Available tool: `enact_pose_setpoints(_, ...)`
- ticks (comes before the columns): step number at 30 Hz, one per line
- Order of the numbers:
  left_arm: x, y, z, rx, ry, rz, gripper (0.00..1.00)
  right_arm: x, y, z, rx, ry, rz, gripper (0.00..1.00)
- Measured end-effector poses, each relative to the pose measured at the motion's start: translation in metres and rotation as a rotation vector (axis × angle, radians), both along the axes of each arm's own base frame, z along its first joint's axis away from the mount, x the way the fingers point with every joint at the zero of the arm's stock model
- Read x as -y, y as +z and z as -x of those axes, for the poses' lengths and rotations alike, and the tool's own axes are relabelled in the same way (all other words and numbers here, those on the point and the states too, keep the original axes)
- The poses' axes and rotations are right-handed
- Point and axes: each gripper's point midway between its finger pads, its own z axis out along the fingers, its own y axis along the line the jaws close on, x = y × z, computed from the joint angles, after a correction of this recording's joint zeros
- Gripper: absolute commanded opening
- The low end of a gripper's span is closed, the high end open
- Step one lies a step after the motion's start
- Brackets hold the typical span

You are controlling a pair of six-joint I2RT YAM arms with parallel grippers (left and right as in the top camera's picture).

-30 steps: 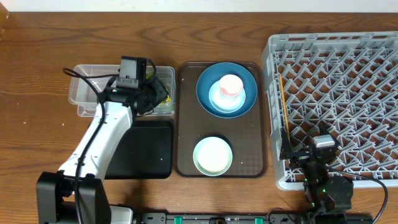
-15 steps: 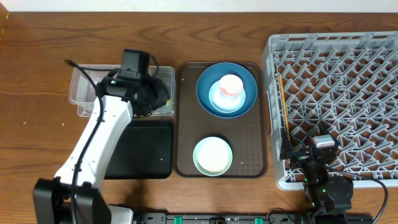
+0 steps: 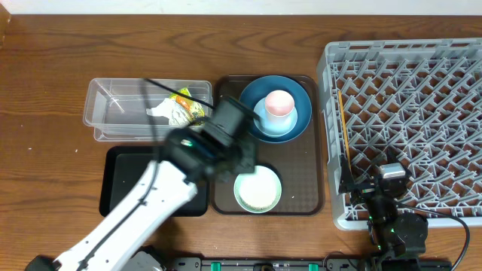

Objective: Sort waste into correct bins and load items into the dishwasher rack
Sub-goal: 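Move the left gripper right to the mint bowl of rice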

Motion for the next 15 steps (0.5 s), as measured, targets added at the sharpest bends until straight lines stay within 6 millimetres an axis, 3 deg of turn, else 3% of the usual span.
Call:
enact_pose_setpoints(7, 0.048, -0.039, 0.050, -0.089, -0.187, -0.095, 0.22, 0.000, 0.000, 0.000, 0.000, 0.000, 0.000, 0.99)
enact_pose_setpoints(15, 0.073, -0.082, 0.062, -0.128, -0.237, -0.177, 0.22, 0.000, 0.000, 0.000, 0.000, 0.000, 0.000, 0.99)
